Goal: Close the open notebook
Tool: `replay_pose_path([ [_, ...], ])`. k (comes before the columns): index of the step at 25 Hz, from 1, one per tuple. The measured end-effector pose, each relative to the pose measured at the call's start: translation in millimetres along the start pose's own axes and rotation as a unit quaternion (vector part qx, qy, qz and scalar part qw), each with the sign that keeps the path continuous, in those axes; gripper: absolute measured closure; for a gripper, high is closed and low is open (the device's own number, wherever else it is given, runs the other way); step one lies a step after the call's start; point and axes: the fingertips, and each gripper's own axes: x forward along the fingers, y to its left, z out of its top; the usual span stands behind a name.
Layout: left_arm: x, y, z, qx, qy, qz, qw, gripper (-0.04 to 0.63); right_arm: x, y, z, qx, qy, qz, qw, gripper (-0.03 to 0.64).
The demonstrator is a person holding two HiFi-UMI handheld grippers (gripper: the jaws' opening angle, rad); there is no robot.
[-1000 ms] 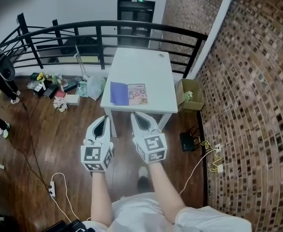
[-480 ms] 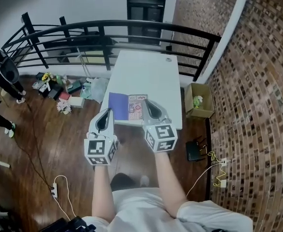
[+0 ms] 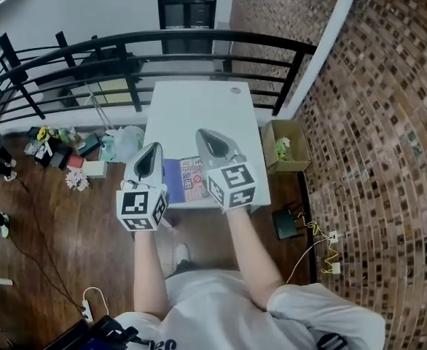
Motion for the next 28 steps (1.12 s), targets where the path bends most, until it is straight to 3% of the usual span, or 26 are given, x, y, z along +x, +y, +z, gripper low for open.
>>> replay_pose_path([
  [5, 42, 61, 14, -0.019, -0.023, -0.003, 0.9995, 0.577, 64, -4, -6, -0.004, 0.011, -0.015, 1.000, 0.624],
  [9, 59, 98, -4, -0.018, -0.013, -0.007, 0.9997, 0.577, 94, 0, -28, 0.004, 0.028, -0.029, 0.999, 0.624],
  [11, 70, 116, -15, -0.036, -0.008, 0.004, 0.9993, 0.577, 107, 3, -36, 0.001, 0.038, -0.027, 0.999, 0.625],
  [16, 94, 123, -41, -0.052, 0.011, -0.001, 0.9986, 0.577, 136, 14, -63, -0.004, 0.063, 0.010, 0.998, 0.625],
  [25, 76, 195, -96, -0.033, 0.080, 0.060, 0.9944, 0.563, 197, 29, -87, 0.015, 0.090, 0.078, 0.993, 0.624],
  [28, 54, 217, -127, -0.056, 0.111, 0.088, 0.9884, 0.561, 203, 38, -103, 0.030, 0.103, 0.098, 0.989, 0.624],
])
